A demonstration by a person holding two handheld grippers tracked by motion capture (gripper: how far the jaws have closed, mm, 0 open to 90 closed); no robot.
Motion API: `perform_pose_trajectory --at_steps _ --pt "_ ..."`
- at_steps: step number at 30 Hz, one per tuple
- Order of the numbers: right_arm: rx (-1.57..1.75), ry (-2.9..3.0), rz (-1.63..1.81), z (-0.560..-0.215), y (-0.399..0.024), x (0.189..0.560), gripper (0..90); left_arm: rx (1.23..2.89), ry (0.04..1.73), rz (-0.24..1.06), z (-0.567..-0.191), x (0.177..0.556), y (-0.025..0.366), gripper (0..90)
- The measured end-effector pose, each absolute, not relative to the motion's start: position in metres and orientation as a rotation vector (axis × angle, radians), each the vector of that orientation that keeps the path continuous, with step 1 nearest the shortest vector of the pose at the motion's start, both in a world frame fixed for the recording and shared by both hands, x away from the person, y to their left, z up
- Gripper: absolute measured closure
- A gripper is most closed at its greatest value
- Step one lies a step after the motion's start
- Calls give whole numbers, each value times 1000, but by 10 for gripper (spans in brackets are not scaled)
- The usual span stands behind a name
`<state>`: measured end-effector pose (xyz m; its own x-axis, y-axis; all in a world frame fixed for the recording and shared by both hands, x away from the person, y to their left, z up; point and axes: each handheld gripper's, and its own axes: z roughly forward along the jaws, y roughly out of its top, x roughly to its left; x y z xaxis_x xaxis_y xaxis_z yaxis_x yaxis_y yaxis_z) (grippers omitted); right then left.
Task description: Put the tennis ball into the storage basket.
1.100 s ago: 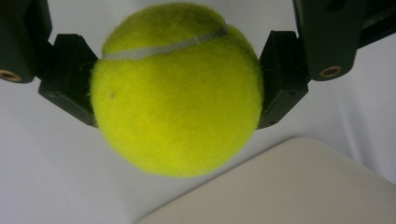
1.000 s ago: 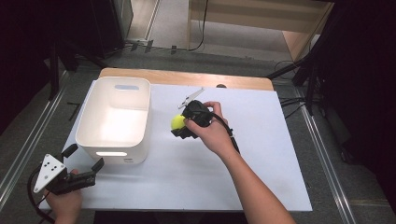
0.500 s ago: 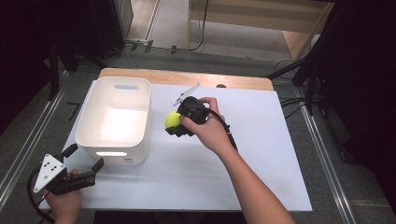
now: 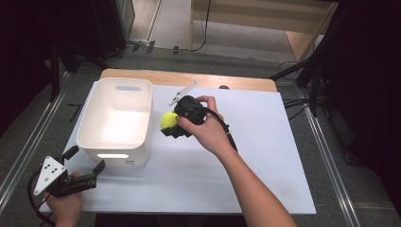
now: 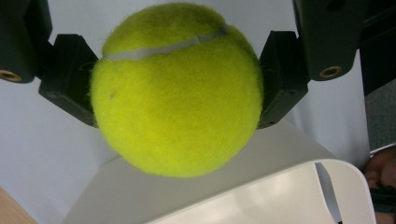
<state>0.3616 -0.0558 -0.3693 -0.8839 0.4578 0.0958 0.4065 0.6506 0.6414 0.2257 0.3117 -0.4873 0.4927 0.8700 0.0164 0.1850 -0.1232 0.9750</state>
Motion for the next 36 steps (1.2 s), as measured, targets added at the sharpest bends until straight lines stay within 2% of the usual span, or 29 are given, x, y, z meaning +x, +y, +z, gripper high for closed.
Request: perform_pose_trajectory --at_steps 36 --pt "590 2788 1144 -348 -9 357 242 1609 930 756 -487 226 313 0"
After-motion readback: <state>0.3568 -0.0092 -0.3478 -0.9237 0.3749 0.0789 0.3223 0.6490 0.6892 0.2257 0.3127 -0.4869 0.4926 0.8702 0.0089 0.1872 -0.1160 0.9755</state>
